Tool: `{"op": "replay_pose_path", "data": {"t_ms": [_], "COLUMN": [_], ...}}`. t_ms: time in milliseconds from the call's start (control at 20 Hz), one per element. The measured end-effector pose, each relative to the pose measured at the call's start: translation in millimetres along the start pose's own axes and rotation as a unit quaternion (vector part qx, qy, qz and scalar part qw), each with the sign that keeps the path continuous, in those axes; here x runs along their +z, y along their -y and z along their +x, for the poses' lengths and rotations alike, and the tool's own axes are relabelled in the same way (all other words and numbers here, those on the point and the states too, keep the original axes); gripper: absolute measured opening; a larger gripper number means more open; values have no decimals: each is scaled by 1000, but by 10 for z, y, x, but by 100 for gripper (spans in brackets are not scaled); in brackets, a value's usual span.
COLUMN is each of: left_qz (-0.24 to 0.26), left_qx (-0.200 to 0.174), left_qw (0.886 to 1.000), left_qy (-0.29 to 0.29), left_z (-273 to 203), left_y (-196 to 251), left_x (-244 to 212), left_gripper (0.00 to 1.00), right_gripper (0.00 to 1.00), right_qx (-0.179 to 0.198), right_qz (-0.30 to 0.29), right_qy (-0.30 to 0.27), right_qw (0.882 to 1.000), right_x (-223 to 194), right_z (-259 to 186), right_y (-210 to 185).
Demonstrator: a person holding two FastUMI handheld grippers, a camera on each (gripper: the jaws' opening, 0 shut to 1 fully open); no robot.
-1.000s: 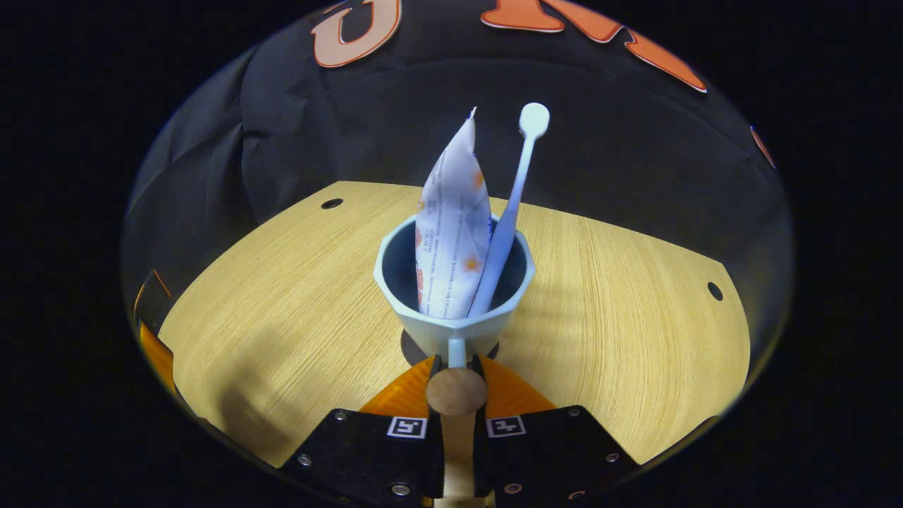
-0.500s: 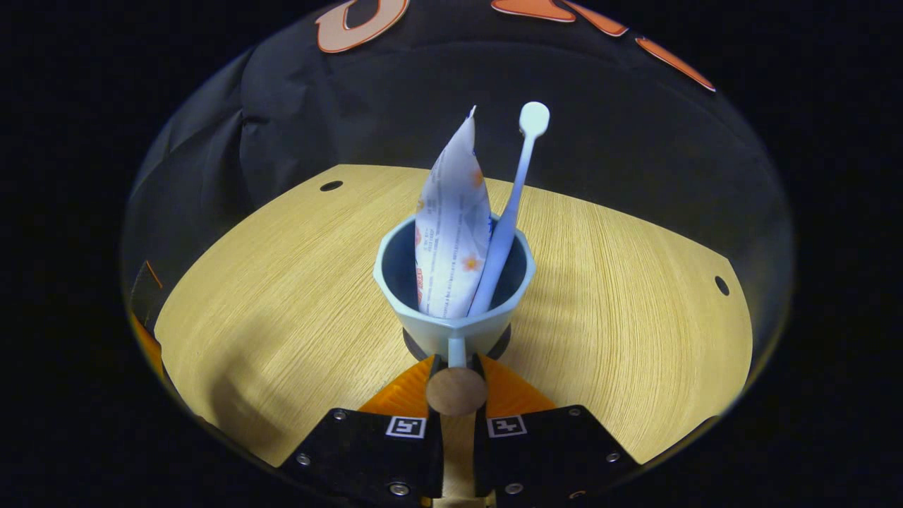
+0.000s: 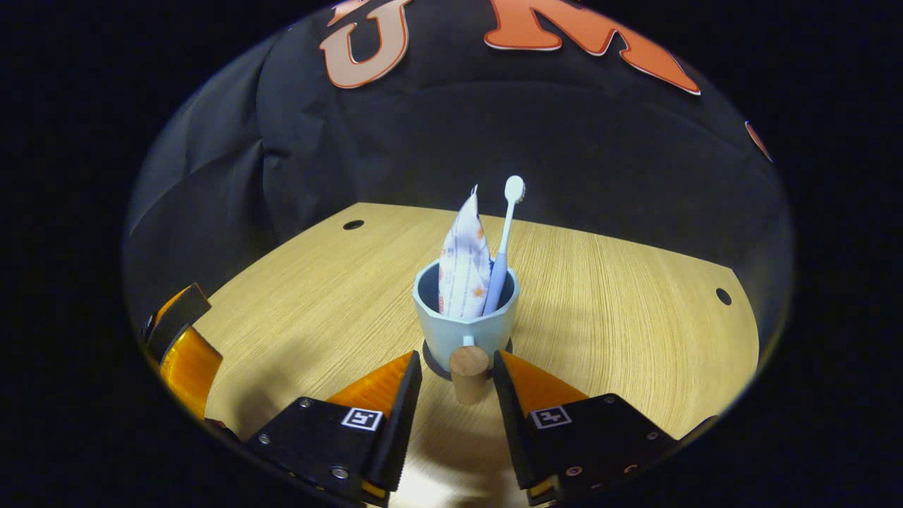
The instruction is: Put the toothbrush and toothpaste on the desktop into the cup, then pick up the cup and place it on the coaster on the desktop.
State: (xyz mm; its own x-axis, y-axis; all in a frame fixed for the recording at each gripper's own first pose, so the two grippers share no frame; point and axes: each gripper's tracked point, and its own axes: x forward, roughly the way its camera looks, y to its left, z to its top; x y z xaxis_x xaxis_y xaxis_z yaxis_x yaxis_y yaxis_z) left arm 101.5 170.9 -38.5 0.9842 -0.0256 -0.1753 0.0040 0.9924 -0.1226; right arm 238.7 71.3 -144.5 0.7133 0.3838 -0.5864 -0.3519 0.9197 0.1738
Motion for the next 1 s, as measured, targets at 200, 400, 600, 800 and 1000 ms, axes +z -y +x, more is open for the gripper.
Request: {"op": "replay_pose_path", "data": {"t_ms": [200, 400, 600, 800, 1000], "left_qz": [8, 14, 17, 20, 19], "left_qx": [-2, -11, -22, -31, -38], "left_qw": [1000, 1000, 999, 998, 997], "left_qy": [10, 25, 41, 58, 69], "left_z": [23, 47, 81, 79, 66], "left_y": [85, 217, 356, 469, 567], "left_x": [105, 233, 403, 539, 628], "left_gripper": [97, 96, 97, 95, 96], "right_gripper": [77, 83, 83, 84, 84], "right_qx": [-8, -26, -53, -59, -72], "right_qz": [-14, -20, -23, -18, -20], "right_qy": [68, 151, 211, 250, 289], "right_qw": [998, 988, 976, 966, 954], "right_x": [243, 515, 687, 730, 794], "right_z": [-297, -621, -968, -1170, -1394], "right_y": [103, 285, 491, 601, 716]}}
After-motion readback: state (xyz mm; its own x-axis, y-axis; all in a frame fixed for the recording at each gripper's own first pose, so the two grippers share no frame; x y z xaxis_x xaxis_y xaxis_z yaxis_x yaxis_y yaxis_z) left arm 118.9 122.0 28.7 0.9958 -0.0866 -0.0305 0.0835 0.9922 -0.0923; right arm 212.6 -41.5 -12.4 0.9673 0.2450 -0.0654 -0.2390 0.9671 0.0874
